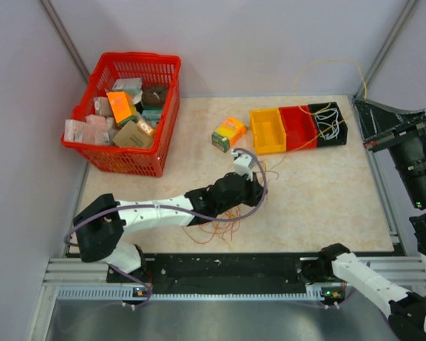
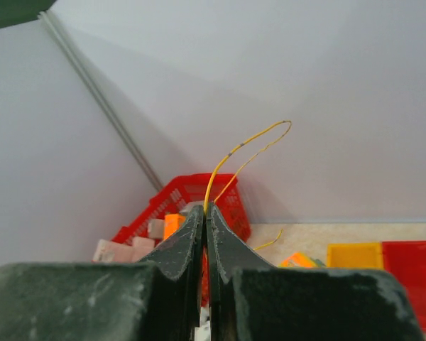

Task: Untangle the cables

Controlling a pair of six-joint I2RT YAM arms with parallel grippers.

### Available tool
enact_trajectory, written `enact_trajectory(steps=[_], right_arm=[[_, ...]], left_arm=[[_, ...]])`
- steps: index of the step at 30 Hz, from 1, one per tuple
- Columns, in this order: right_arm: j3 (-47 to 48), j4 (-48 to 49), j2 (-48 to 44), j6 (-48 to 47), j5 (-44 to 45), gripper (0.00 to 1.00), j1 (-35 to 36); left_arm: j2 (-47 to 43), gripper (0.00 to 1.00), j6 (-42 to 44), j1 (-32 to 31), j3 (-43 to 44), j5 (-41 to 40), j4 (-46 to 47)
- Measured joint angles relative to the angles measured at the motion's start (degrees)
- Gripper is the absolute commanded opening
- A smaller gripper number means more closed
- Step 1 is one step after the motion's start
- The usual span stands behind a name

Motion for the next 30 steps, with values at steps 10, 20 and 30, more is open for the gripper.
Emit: enact_trajectory(steps=[10, 20, 30], right_arm=[[11.21, -1.31, 0.57, -10.91, 12.22, 0.0, 0.0], [4.92, -2.19, -1.77, -14.99, 17.9, 0.0, 0.0], [-11.15, -10.16, -4.26, -14.14, 14.88, 0.0, 0.0]], left_arm=[[-13.75, 0.0, -2.8, 7.1, -24.76, -3.26, -3.98], [-24.48, 0.0, -0.98, 11.47, -26.99, -8.02, -9.55], [-28.7, 0.06, 5.18, 11.67, -24.17, -1.42, -16.44]])
